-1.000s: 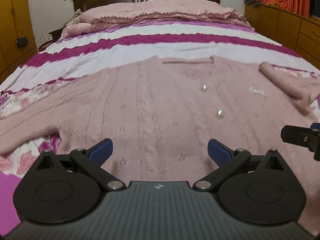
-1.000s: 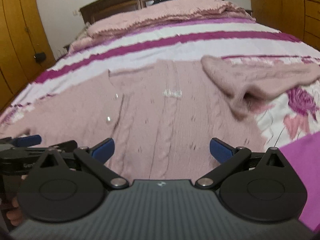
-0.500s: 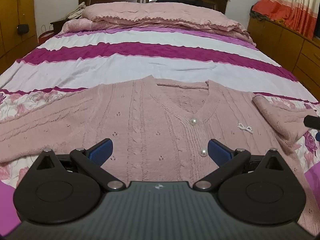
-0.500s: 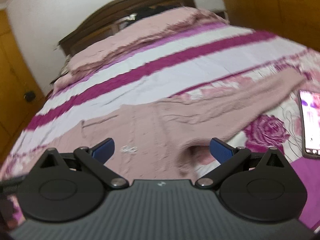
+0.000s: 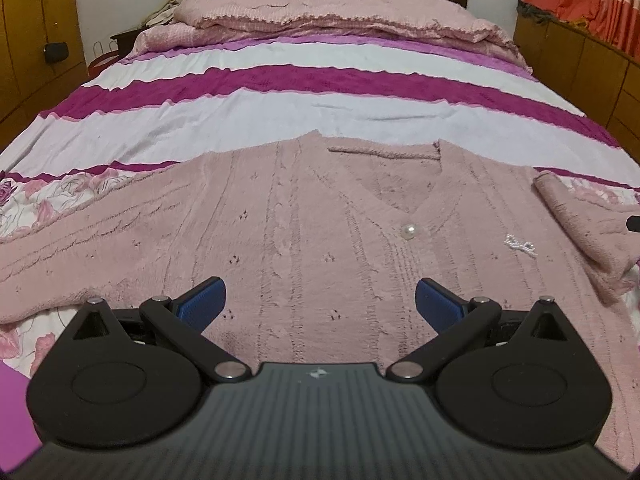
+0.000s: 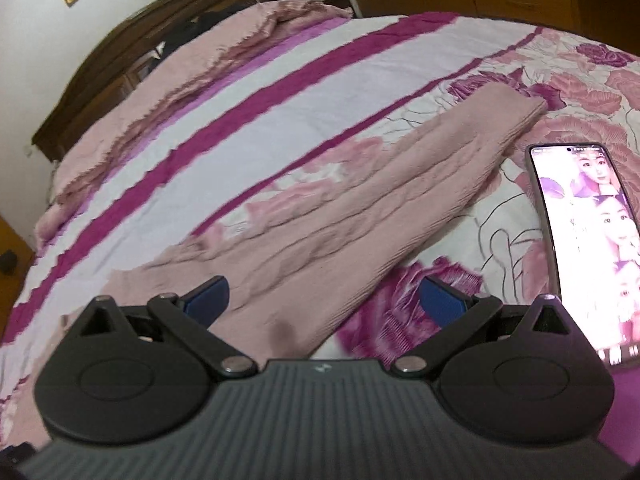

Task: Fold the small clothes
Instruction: 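Reach the right gripper to the cardigan sleeve cuff and close on it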

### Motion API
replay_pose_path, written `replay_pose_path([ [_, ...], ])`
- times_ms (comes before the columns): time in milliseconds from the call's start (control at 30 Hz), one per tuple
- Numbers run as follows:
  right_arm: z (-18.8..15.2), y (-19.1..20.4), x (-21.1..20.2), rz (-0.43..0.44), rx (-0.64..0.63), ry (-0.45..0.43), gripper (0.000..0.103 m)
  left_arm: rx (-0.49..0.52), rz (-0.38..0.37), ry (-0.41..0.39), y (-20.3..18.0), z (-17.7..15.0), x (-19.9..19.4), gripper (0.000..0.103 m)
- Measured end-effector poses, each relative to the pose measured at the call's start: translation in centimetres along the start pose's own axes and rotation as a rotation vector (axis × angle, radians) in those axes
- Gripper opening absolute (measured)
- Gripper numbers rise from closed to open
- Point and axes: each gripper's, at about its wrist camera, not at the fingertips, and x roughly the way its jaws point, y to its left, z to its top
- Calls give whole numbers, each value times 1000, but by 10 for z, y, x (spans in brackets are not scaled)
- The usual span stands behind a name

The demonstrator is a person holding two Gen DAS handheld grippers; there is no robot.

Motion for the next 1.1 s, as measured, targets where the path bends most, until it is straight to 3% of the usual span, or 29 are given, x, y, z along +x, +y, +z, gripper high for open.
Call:
replay_pose_path([
  [167,2,-7,20,32,-20,-28,103,12,20,11,-2,1,8,103],
  [267,6,-8,28,61,-20,-53,98,16,30,11,-3,1,11,103],
  [400,14,-11,35,76,4,-83,68,19,38,20,-3,2,13,103],
  [467,18,-16,36,89,27,-86,50,21,41,21,-4,2,13,103],
  [533,21,-22,34,109,64,-82,26,23,40,17,-3,2,11,103],
  [600,25,-29,28,132,103,-94,13,22,41,11,-2,2,8,103],
  [833,39,-21,-25,170,64,-251,10,1,41,-8,4,4,-3,103],
  [1100,63,17,-89,202,-54,-416,9,-32,49,-25,19,1,-18,103],
])
